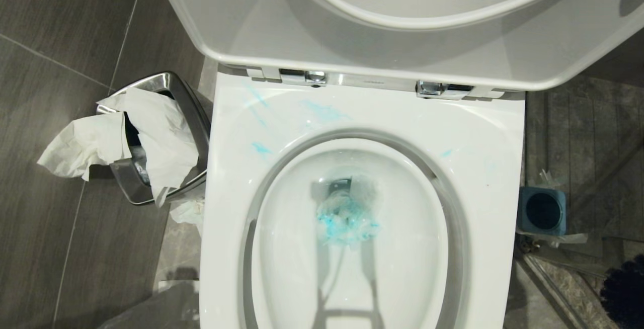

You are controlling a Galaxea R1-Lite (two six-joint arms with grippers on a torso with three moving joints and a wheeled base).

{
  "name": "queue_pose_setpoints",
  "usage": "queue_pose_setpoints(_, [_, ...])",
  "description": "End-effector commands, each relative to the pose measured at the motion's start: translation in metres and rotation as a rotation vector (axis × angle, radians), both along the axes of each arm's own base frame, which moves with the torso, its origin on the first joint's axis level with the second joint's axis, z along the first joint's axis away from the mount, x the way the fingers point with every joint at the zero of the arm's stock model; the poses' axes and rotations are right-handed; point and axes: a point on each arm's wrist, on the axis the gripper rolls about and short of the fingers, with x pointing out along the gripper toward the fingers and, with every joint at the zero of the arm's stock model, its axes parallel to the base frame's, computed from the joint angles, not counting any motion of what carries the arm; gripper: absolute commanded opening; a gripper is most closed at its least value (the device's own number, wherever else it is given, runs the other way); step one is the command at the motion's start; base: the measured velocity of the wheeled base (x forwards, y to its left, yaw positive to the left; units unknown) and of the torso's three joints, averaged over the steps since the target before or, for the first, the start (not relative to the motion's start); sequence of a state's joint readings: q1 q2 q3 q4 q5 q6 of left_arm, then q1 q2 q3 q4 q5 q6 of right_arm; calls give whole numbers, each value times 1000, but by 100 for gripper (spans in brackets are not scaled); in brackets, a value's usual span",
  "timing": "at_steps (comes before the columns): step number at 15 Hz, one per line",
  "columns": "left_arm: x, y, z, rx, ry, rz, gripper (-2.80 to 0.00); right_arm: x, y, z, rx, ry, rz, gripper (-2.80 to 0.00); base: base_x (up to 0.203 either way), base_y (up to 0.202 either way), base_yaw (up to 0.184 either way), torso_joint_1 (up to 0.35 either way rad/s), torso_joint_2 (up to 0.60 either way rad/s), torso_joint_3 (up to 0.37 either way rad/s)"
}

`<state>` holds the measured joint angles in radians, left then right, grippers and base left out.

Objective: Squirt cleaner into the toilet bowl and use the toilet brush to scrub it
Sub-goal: Scrub the toilet bowl

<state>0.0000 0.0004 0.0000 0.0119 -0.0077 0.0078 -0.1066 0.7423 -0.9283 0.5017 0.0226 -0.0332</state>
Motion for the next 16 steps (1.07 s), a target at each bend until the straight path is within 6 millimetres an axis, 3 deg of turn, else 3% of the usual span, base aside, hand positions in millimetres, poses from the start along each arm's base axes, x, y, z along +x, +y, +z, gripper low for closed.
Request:
queue_pose_setpoints(1, [0, 0, 0, 0, 0, 0, -280, -9, 1, -3, -4, -22, 0, -280, 0, 0, 0, 0, 0, 0])
queue_pose_setpoints(5, [0, 0, 0, 0, 0, 0, -280, -15, 2, -9, -20, -42, 5, -280, 0, 0, 0, 0, 0, 0])
queue_pose_setpoints(11, [0, 0, 0, 0, 0, 0, -280, -1, 0, -12, -32, -196, 20, -280, 0, 0, 0, 0, 0, 0])
queue_pose_setpoints(16, [0, 0, 0, 0, 0, 0, -280, -5, 4, 4, -4, -253, 143, -280, 0, 0, 0, 0, 0, 0])
